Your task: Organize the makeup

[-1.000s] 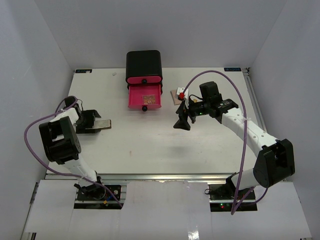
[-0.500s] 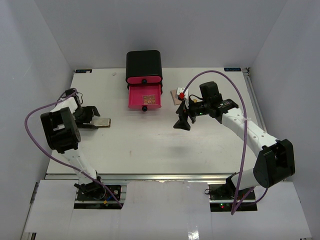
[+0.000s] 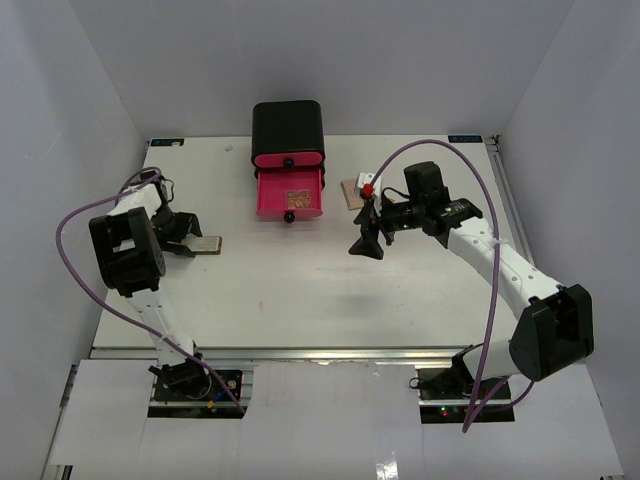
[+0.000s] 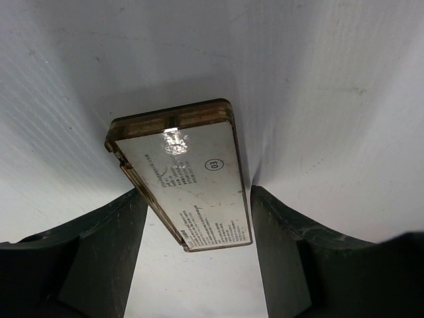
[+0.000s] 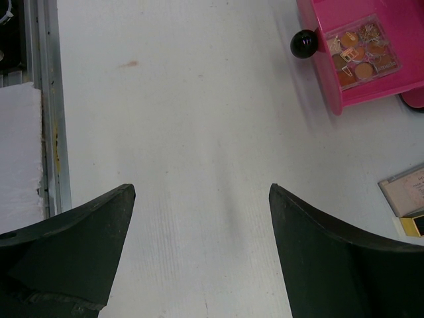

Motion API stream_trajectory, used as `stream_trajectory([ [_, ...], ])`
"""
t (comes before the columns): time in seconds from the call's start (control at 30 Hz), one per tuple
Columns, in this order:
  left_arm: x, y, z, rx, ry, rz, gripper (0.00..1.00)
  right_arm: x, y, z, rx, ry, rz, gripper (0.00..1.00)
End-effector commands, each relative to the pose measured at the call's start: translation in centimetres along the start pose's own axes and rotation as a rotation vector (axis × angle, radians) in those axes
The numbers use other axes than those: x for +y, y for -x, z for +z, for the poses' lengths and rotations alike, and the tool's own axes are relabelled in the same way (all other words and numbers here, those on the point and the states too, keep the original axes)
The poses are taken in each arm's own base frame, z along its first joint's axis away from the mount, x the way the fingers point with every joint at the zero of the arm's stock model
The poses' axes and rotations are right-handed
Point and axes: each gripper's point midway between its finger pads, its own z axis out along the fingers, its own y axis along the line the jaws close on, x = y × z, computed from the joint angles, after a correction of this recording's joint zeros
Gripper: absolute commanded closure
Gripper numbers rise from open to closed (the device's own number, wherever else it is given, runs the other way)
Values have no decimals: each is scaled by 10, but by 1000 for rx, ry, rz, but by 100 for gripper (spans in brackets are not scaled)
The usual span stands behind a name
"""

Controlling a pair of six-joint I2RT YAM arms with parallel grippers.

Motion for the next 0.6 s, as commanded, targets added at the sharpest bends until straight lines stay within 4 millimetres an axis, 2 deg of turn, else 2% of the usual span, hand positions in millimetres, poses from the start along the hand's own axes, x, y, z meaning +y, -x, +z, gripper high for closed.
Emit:
stream_trajectory([
  [0.0, 8, 9, 33, -65, 67, 30, 31, 3, 12, -6, -44, 1, -42, 11],
  [0.1, 2, 7, 26, -65, 36, 35, 38, 3, 12, -7, -46, 0, -42, 11],
  [0.2, -3, 1, 19, -54, -8, 48, 56, 3, 13, -8, -49, 1, -44, 11],
  [0.27, -5, -5, 12, -42, -42, 60, 62, 3, 13, -9, -50, -1, -44, 11],
  [0.43, -11, -30, -14, -10, -152, 93, 64, 3, 12, -10, -51, -4, -42, 11],
  [0.57, -20, -57, -53, -5, -277, 135, 65, 2, 12, -11, -52, -6, -43, 11],
])
